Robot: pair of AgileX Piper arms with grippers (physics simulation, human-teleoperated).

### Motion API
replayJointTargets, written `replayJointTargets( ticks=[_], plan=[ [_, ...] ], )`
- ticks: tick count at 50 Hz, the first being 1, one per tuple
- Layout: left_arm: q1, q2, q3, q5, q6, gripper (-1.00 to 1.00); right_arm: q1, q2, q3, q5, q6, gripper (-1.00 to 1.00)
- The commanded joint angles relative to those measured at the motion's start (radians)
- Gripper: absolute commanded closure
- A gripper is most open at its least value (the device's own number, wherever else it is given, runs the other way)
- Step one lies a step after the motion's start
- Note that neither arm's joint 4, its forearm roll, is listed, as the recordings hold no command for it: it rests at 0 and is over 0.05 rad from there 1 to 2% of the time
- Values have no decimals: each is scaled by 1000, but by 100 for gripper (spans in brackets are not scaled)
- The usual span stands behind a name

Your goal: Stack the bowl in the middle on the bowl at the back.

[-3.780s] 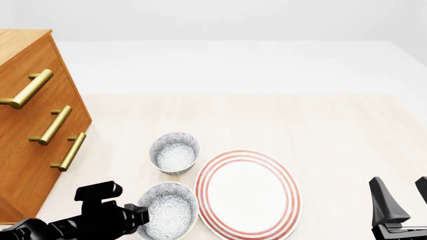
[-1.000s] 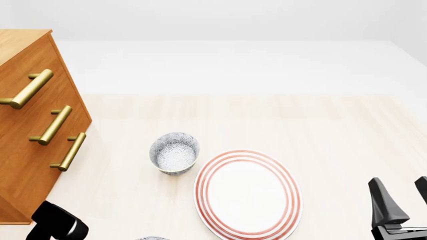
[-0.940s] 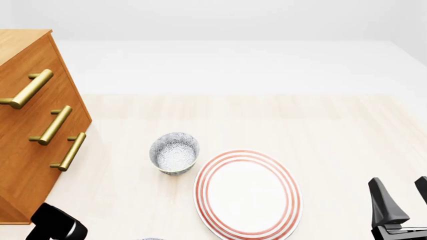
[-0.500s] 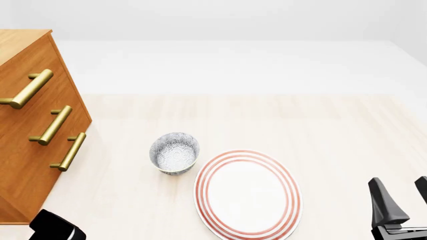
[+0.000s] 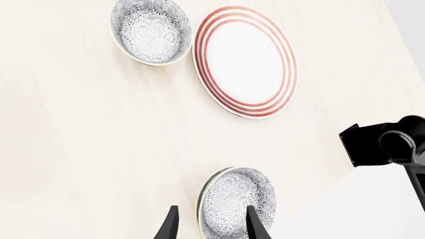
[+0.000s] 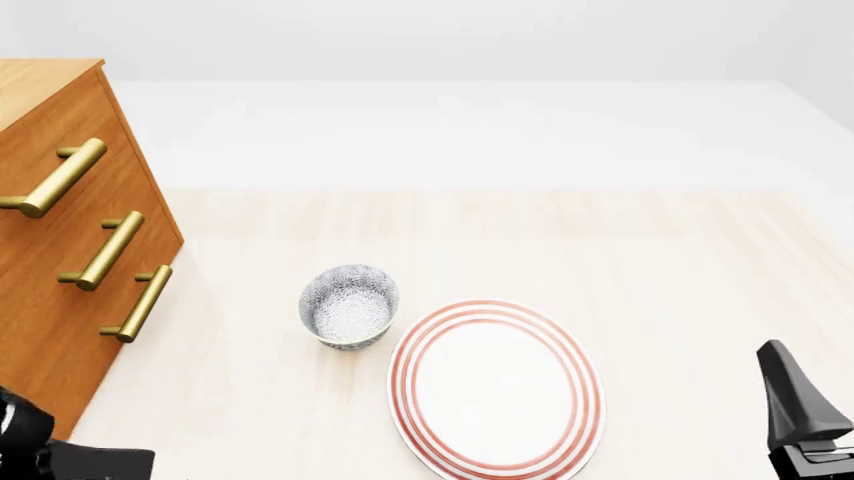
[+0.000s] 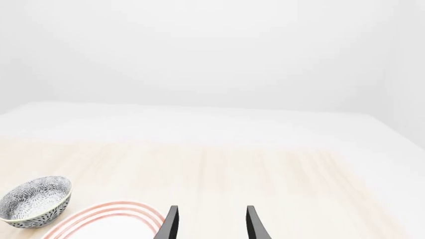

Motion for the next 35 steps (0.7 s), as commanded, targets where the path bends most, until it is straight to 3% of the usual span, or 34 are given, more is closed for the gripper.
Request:
replayJointTargets(
  ticks=[1, 20, 35],
  plan=[
    [76, -105, -58, 96, 21, -100, 13, -2, -179, 171, 16, -100],
    [184, -261, -105, 190, 10, -100, 12, -2, -727, 695, 9, -100],
    [262, -342, -126, 226, -11, -100, 10, -2, -1003, 1000, -22, -100]
  ],
)
